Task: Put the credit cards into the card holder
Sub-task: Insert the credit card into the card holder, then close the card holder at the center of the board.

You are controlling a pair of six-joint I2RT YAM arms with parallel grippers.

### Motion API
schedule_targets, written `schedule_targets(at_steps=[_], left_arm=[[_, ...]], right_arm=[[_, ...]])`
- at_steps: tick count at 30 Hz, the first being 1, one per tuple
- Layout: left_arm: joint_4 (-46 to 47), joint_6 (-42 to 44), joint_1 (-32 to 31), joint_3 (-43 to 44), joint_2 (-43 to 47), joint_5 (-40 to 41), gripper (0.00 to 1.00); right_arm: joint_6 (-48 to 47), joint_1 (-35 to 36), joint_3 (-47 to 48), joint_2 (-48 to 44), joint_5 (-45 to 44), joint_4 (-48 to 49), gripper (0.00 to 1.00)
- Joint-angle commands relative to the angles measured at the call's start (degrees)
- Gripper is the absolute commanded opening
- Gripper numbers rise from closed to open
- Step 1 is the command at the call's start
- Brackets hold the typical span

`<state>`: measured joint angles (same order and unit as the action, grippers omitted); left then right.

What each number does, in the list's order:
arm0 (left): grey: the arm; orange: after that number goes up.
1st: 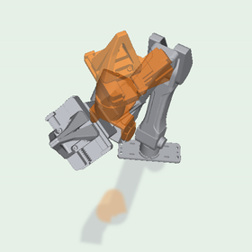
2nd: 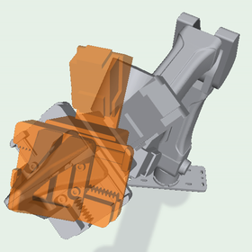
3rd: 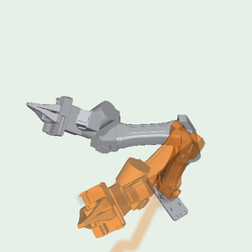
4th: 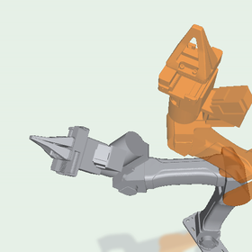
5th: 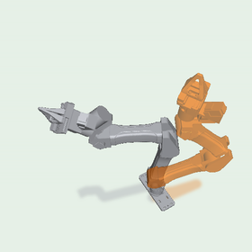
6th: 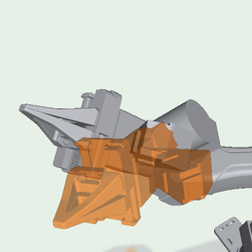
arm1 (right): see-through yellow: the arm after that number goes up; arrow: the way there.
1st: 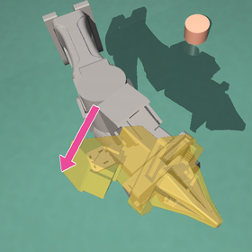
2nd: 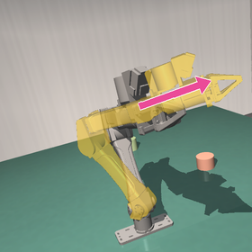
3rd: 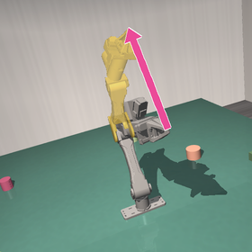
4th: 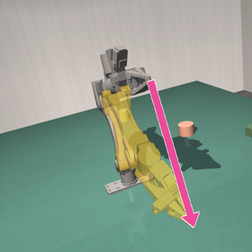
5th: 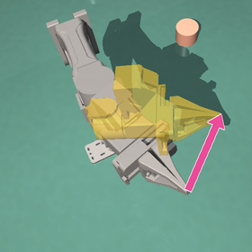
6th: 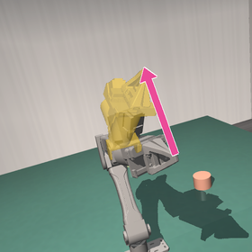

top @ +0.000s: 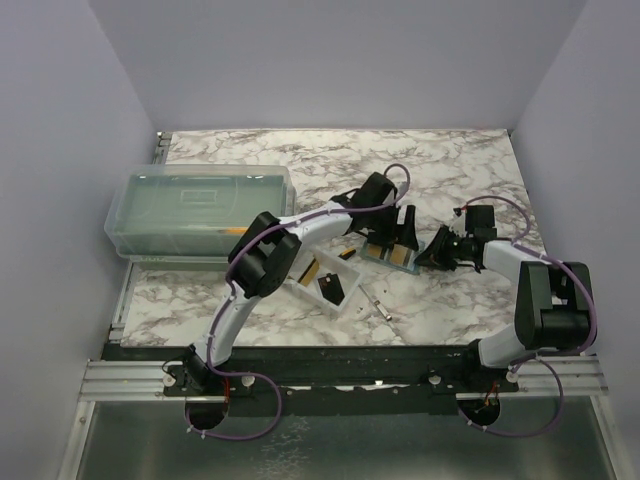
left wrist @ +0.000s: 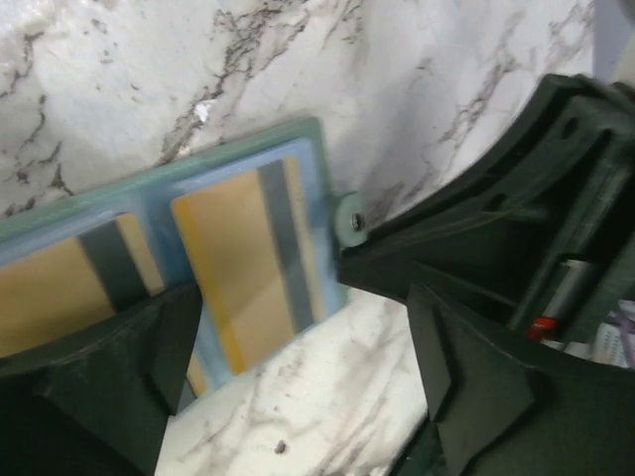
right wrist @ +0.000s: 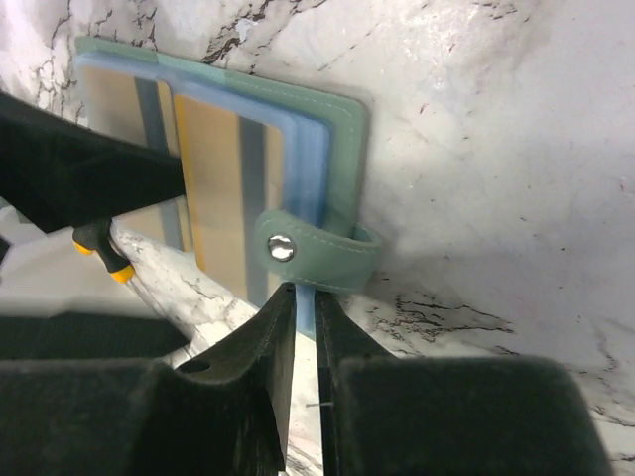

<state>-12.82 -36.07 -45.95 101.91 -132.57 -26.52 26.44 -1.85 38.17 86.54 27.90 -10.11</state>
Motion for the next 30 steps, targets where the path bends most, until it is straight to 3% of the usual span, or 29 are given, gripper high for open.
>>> schedule_targets(at_steps=[1, 8, 16, 30], left_arm=[[-10.01, 5.55, 1.74, 3.48, 5.69, -2.82, 0.99], [-13.21, 8.82, 6.69, 1.74, 8.38, -2.44, 0.99], [-14.82, 8.67, 9.47, 2.57, 4.76, 2.11, 0.99], [-14.41, 4.22, 8.13, 4.90, -1.90, -4.66, 0.92]], right_arm=[[-1.47, 0.00, 0.84, -0.98, -0.54, -1.06, 0.18], [-1.80, 0.00, 1.30, -0.61, 0.28, -1.13, 0.22], [-2.74, 0.00, 2.10, -0.62, 0.88, -1.40, 0.37], [-1.50, 0.00, 0.08, 1.58, 2.21, 1.79, 0.37]])
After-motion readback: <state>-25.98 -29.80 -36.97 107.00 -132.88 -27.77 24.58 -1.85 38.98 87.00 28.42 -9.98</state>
